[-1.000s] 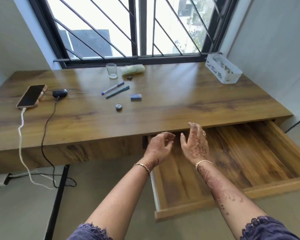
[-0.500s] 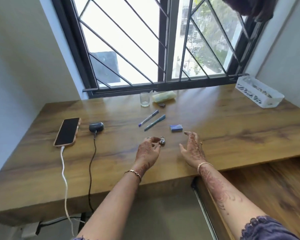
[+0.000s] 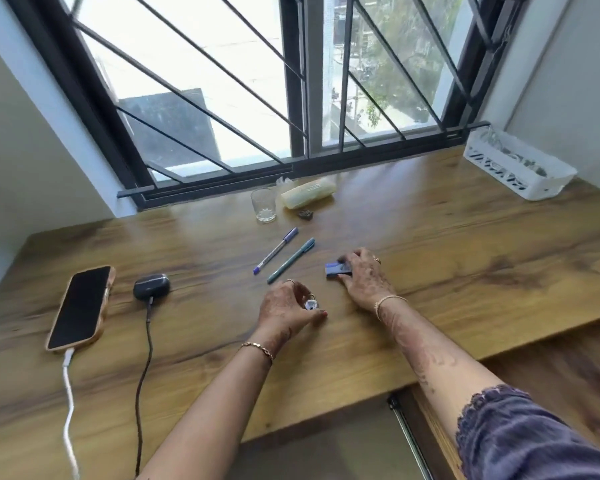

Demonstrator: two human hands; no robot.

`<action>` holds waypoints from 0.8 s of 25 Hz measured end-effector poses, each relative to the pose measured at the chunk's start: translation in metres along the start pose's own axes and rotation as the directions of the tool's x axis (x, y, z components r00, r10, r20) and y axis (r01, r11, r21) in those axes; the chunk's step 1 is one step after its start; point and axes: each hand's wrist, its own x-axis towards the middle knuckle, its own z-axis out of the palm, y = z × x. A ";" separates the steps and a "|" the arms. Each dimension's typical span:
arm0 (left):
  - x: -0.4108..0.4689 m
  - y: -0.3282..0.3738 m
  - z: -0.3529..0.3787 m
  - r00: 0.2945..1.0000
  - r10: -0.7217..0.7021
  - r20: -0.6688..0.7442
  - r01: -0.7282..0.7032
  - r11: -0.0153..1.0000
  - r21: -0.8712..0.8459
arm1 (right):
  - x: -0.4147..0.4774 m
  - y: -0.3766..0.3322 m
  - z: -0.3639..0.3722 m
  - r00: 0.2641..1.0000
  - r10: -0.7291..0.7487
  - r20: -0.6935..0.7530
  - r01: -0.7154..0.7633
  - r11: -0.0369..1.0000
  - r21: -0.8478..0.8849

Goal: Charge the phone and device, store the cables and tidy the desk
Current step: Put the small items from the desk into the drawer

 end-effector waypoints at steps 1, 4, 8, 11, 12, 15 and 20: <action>0.002 0.002 0.001 1.000 -0.004 0.004 0.004 1.000 -0.008 | -0.001 0.002 -0.001 1.000 -0.008 -0.009 0.008 1.000 0.008; 0.001 0.007 0.003 1.000 0.011 -0.027 -0.011 1.000 -0.029 | -0.011 0.004 -0.009 0.999 -0.007 -0.035 0.010 0.996 0.085; -0.018 0.021 0.011 0.995 0.097 -0.032 -0.099 0.991 -0.092 | -0.046 0.016 -0.024 0.994 -0.026 -0.104 0.042 0.987 0.157; -0.045 0.041 0.026 0.979 0.205 -0.019 -0.206 0.973 -0.102 | -0.090 0.037 -0.040 0.982 0.021 -0.190 0.015 0.983 0.185; -0.054 0.048 0.033 0.972 0.234 -0.021 -0.234 0.967 -0.102 | -0.106 0.046 -0.046 0.975 0.038 -0.220 0.004 0.983 0.186; -0.082 0.071 0.058 0.945 0.328 -0.010 -0.327 0.938 -0.117 | -0.158 0.072 -0.065 0.956 0.096 -0.277 -0.051 0.984 0.168; -0.129 0.108 0.103 0.865 0.497 0.074 -0.492 0.867 -0.072 | -0.234 0.121 -0.088 0.925 0.217 -0.312 -0.175 0.972 0.156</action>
